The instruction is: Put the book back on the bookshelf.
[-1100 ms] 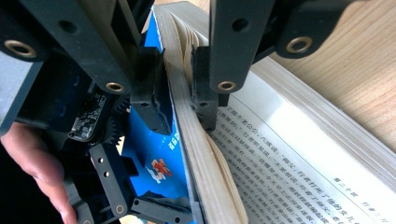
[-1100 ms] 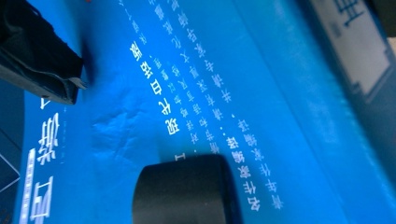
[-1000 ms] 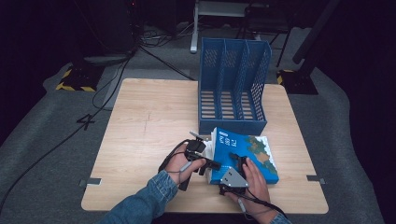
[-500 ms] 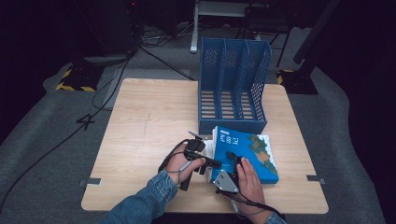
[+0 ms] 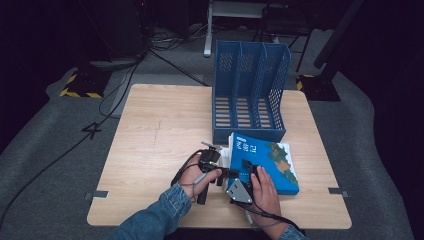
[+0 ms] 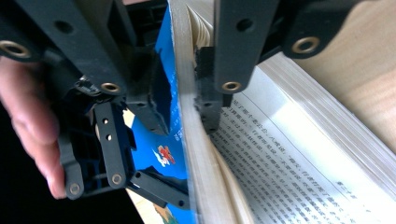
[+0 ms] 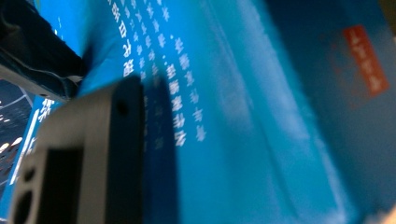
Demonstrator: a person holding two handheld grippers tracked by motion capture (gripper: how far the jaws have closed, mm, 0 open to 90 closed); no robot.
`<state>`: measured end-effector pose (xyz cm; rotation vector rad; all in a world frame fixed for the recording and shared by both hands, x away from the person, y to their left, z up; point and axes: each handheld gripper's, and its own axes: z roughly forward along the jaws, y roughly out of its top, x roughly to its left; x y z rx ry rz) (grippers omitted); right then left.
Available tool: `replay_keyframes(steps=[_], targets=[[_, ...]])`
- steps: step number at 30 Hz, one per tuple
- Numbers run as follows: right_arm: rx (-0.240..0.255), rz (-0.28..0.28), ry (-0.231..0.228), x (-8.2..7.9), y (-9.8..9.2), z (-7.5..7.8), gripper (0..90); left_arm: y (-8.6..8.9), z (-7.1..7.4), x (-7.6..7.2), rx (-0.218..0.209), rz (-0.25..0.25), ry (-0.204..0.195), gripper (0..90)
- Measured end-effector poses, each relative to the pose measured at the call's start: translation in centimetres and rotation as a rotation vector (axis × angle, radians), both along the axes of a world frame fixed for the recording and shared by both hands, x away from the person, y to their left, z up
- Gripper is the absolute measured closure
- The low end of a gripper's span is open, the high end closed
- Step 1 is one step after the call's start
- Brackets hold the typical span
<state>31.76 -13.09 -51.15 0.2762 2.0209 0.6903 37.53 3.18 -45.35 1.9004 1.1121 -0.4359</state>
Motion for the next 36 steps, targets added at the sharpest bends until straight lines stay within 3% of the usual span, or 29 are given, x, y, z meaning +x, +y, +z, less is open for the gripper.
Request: replay_keyframes(steps=[7,13,18,21,24,28,31,33,34,35,36], targets=[[0.026,0.005,0.051,0.5,0.0,0.1,3.8,-0.2,-0.3,0.0,0.014,0.006,-0.034,70.6],[0.018,0.015,0.071,0.4,0.0,0.3,13.1,-0.2,-0.6,0.1,0.026,0.014,-0.040,69.3],[-0.020,0.014,0.065,0.2,0.3,0.3,21.6,0.0,-0.9,0.2,0.016,0.005,-0.043,63.5],[-0.078,0.025,0.053,0.3,0.3,0.4,28.6,0.6,-0.7,0.3,0.021,-0.006,-0.076,60.3],[-0.092,0.018,0.047,0.6,0.2,0.7,35.6,1.6,-0.3,0.6,0.020,-0.011,-0.113,56.5],[-0.140,0.005,0.048,0.8,0.5,0.6,36.2,1.8,-0.8,0.7,0.009,-0.020,-0.132,51.0],[-0.141,0.010,0.051,0.8,0.5,0.7,36.4,2.0,-0.6,0.7,0.010,-0.017,-0.135,49.5],[-0.143,0.014,0.058,0.9,0.4,0.8,37.0,2.8,-0.2,0.7,0.008,-0.007,-0.163,49.0],[-0.134,0.011,0.063,1.0,0.4,0.8,41.0,3.2,0.0,0.8,-0.013,0.008,-0.162,49.4],[-0.149,0.012,0.085,1.3,0.4,0.8,39.9,4.3,0.5,1.1,-0.024,0.040,-0.169,47.8],[-0.156,0.013,0.085,1.3,0.5,0.7,40.0,4.3,0.5,1.1,-0.024,0.040,-0.169,47.4]])
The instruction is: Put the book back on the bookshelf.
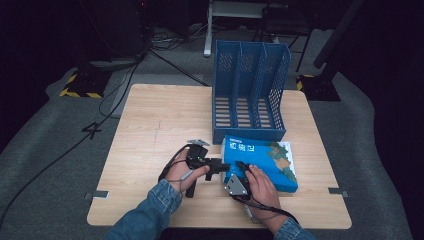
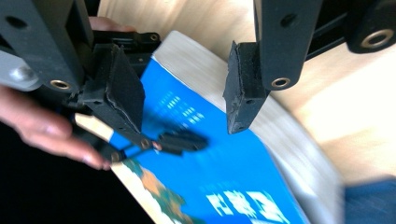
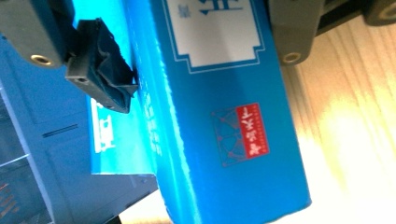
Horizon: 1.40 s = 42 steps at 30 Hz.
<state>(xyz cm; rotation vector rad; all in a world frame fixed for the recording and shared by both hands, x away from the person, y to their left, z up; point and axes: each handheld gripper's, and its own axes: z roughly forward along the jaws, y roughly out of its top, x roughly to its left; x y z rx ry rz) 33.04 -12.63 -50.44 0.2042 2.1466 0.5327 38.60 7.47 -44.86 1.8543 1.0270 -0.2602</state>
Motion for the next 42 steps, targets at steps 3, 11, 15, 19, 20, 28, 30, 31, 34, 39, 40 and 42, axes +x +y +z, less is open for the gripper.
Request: replay_keyframes(steps=[3,11,15,19,20,28,30,31,34,39,40,42], targets=[[-0.006,0.000,0.000,0.0,0.1,0.0,40.1,1.7,0.2,0.6,0.004,0.046,-0.014,46.7],[-0.026,-0.024,-0.028,0.1,0.6,-0.2,38.5,4.9,-1.1,2.0,0.063,0.155,-0.017,46.1],[-0.060,-0.016,-0.059,0.3,1.3,-0.4,41.3,5.4,-1.5,2.3,0.056,0.166,0.001,46.0],[-0.103,-0.014,-0.074,0.6,1.8,-0.5,44.2,5.5,-1.6,2.3,0.051,0.170,0.008,45.7],[-0.103,-0.014,-0.074,0.6,1.8,-0.5,44.2,5.5,-1.6,2.3,0.051,0.170,0.008,45.7],[-0.175,-0.043,-0.093,0.9,2.3,-0.6,50.6,6.0,-1.8,2.5,0.043,0.185,0.024,45.8],[-0.187,-0.051,-0.096,0.9,2.4,-0.6,53.2,6.1,-1.8,2.5,0.040,0.184,0.026,45.8],[-0.189,-0.053,-0.098,0.9,2.4,-0.6,54.8,6.1,-1.8,2.5,0.039,0.184,0.026,45.8],[-0.186,-0.058,-0.098,0.9,2.4,-0.2,58.0,6.2,-1.8,2.6,0.039,0.184,0.030,45.8],[-0.154,-0.059,-0.094,0.8,1.9,0.9,60.0,6.7,-2.1,2.8,0.037,0.197,0.037,45.9],[-0.141,-0.054,-0.090,0.8,1.7,1.2,60.1,6.8,-2.1,2.9,0.042,0.203,0.035,45.9],[-0.104,-0.051,-0.074,0.8,1.1,1.9,60.4,6.9,-2.2,3.0,0.041,0.211,0.039,46.0]])
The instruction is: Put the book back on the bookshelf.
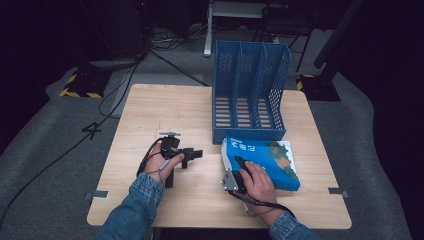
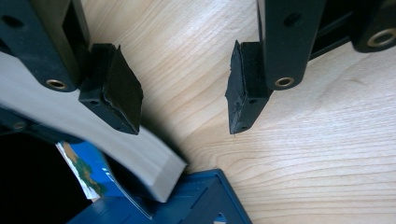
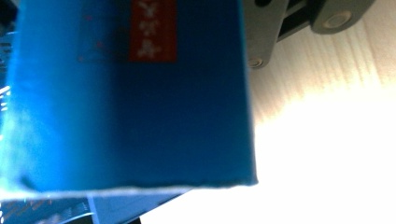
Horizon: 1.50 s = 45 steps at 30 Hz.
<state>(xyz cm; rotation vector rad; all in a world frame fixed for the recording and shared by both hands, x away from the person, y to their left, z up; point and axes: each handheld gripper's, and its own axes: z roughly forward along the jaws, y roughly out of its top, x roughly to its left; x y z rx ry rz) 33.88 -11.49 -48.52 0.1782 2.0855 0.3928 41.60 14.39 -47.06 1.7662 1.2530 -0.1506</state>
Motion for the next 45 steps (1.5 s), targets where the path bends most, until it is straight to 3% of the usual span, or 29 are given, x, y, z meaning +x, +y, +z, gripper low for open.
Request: replay_keyframes(steps=[12,21,22,23,31,37,43,45], targets=[[0.196,0.059,0.091,0.2,-3.2,3.2,60.6,1.3,-0.9,0.7,0.008,0.039,0.030,46.0],[0.283,0.099,0.145,0.0,-4.8,4.9,60.8,1.7,-1.0,0.8,0.009,0.051,0.035,45.9],[0.328,0.102,0.162,-0.2,-5.2,5.7,60.9,1.9,-1.1,0.9,0.032,0.064,0.020,45.8],[0.328,0.102,0.162,-0.2,-5.2,5.7,60.9,1.9,-1.1,0.9,0.032,0.064,0.020,45.7],[0.489,0.101,0.205,-0.5,-7.0,8.5,61.0,3.3,-1.4,1.2,0.251,0.107,-0.103,43.3],[0.583,0.093,0.222,-0.8,-8.2,10.2,61.2,4.4,-1.8,1.4,0.395,0.097,-0.187,37.8],[0.688,0.073,0.244,-0.9,-9.3,11.7,61.3,5.4,-2.0,1.6,0.493,0.100,-0.208,32.1],[0.719,0.061,0.246,-0.9,-9.7,12.2,61.3,5.8,-2.0,1.7,0.496,0.105,-0.207,31.2]])
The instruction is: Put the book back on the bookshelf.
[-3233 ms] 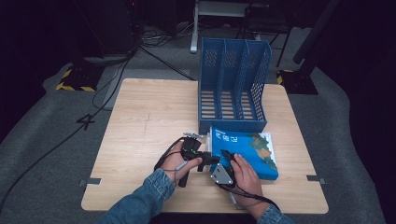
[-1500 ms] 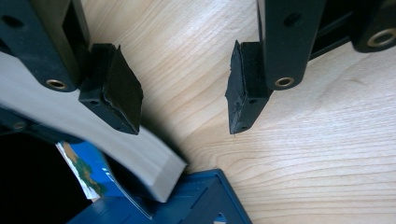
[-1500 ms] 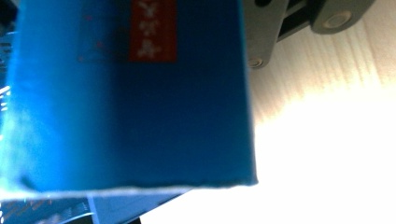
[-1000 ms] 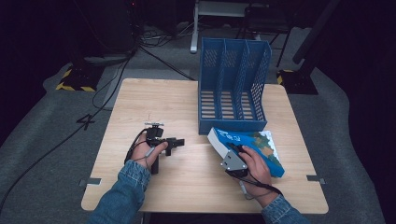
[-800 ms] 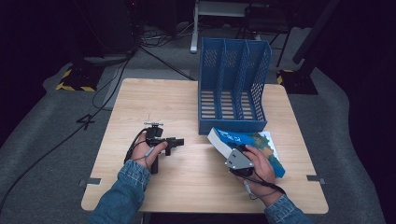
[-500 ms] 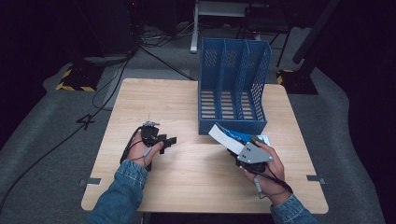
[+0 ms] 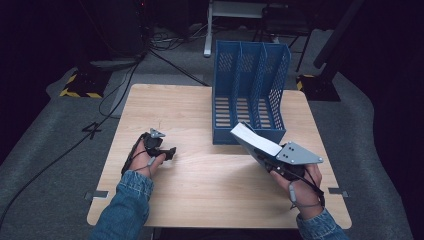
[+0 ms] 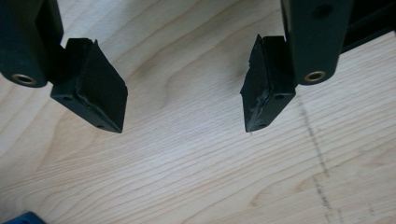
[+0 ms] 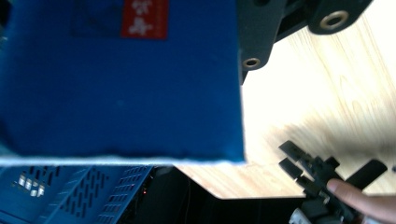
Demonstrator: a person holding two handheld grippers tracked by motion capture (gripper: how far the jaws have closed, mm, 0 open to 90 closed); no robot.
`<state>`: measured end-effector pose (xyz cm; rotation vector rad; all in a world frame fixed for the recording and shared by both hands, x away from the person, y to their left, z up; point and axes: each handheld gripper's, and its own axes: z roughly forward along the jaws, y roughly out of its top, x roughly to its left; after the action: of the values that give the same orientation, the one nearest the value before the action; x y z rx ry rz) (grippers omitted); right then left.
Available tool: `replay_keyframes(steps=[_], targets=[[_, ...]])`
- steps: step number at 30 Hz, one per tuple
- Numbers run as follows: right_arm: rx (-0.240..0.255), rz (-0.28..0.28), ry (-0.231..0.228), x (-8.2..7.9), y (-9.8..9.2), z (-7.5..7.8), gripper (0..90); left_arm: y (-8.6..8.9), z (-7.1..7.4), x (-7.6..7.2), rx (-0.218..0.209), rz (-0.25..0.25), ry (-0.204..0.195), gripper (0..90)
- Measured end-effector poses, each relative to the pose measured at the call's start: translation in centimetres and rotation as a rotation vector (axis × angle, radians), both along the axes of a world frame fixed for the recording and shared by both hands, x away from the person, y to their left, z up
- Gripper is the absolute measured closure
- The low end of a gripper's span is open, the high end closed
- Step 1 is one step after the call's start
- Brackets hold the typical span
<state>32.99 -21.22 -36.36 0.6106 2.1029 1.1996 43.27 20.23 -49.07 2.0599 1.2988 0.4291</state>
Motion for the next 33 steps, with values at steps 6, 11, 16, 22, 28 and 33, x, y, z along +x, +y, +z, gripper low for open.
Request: replay_keyframes(steps=[6,11,16,22,28,33], targets=[[0.036,-0.017,0.006,0.0,-0.7,0.9,61.3,1.1,-0.5,0.3,0.035,0.008,0.005,28.7],[0.062,-0.016,0.027,0.1,-1.2,1.8,61.3,2.4,-0.9,0.4,0.034,0.018,-0.014,28.1],[0.092,-0.019,0.045,0.4,-1.8,3.2,61.3,3.0,-1.3,0.6,0.022,0.003,-0.044,21.3],[0.143,-0.021,0.090,1.0,-2.1,4.4,61.3,3.1,-1.4,0.8,0.024,-0.012,-0.037,17.5],[0.148,-0.031,0.103,1.5,-2.0,5.9,61.3,2.8,-1.4,1.2,0.035,0.006,-0.026,13.0],[0.166,-0.023,0.122,2.0,-1.9,7.2,61.3,2.7,-1.4,1.2,0.035,0.013,-0.024,11.2]])
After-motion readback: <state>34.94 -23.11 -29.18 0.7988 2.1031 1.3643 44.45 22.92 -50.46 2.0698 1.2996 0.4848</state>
